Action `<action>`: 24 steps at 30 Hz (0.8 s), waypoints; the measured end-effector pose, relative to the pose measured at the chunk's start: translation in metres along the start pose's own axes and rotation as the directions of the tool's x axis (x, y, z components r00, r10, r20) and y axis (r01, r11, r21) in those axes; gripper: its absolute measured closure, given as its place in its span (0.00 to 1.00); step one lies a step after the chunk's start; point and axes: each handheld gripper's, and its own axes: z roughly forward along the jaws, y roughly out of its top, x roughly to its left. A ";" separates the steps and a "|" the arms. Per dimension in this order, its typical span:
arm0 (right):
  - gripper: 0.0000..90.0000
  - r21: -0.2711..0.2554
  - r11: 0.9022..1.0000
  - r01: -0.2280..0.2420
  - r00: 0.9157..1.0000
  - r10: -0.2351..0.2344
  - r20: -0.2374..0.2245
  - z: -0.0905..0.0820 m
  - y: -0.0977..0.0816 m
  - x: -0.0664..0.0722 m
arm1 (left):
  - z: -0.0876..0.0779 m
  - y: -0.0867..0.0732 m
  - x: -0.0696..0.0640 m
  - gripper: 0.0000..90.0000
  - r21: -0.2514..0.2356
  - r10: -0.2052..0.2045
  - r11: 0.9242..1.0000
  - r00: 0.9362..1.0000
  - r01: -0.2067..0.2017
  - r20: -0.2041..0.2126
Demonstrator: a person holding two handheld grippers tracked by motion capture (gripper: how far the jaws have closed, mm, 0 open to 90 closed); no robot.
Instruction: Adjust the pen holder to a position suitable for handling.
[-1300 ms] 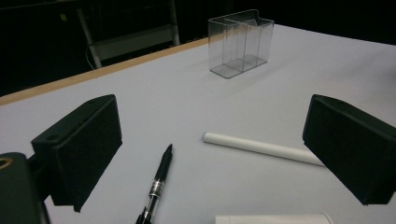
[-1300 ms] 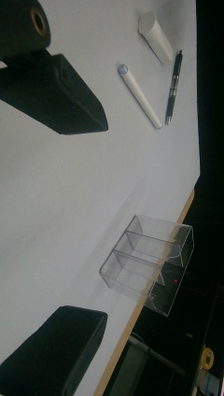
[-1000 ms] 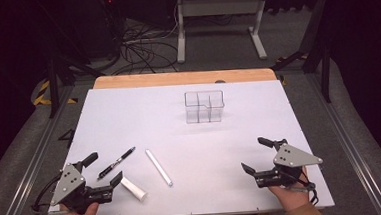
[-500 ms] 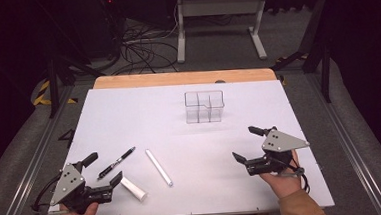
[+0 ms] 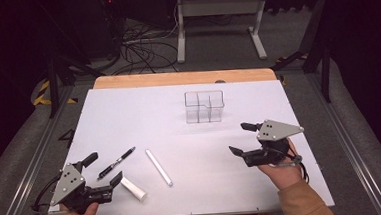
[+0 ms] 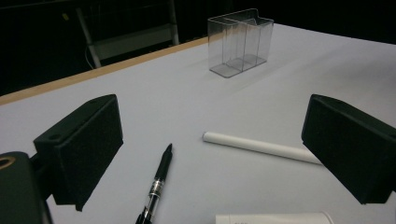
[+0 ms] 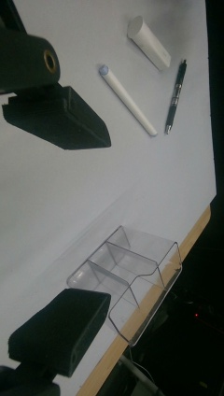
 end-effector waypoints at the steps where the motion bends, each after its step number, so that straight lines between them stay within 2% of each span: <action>1: 0.24 0.016 1.000 0.006 1.000 -0.006 -0.001 0.001 0.003 -0.001 | 0.000 0.000 0.000 0.07 0.002 0.001 1.000 1.000 -0.001 0.000; 5: 0.24 0.029 0.999 0.023 1.000 -0.023 -0.006 0.005 0.011 -0.005 | -0.001 -0.001 0.000 0.07 0.004 -0.002 1.000 1.000 0.002 -0.001; 6: 0.24 0.035 0.999 0.035 0.999 -0.034 -0.016 0.008 0.017 -0.009 | -0.001 -0.001 0.000 0.07 0.003 0.002 1.000 1.000 -0.002 -0.002; 9: 0.24 0.036 0.999 0.031 0.999 -0.029 -0.042 0.011 0.021 -0.013 | -0.001 -0.001 0.000 0.07 0.004 -0.002 1.000 1.000 0.002 -0.004; 10: 0.24 0.038 0.999 -0.015 0.995 0.019 -0.100 0.016 0.025 -0.018 | -0.002 -0.001 0.000 0.07 0.004 -0.002 1.000 1.000 0.002 -0.003; 11: 0.24 0.041 0.999 -0.019 0.993 0.024 -0.115 0.018 0.027 -0.021 | -0.002 -0.001 0.000 0.07 0.003 -0.001 1.000 1.000 0.001 -0.001; 15: 0.24 0.043 0.999 -0.006 0.991 0.012 -0.130 0.023 0.033 -0.025 | -0.001 -0.001 0.000 0.07 0.006 0.002 1.000 1.000 -0.002 -0.002; 18: 0.24 0.056 0.998 0.001 0.992 0.006 -0.124 0.028 0.036 -0.029 | -0.001 -0.001 0.000 0.07 0.005 0.003 1.000 1.000 -0.003 -0.002; 24: 0.24 0.088 0.995 0.046 0.993 -0.036 -0.116 0.040 0.045 -0.039 | -0.001 -0.001 0.000 0.07 0.002 0.003 1.000 1.000 -0.003 0.003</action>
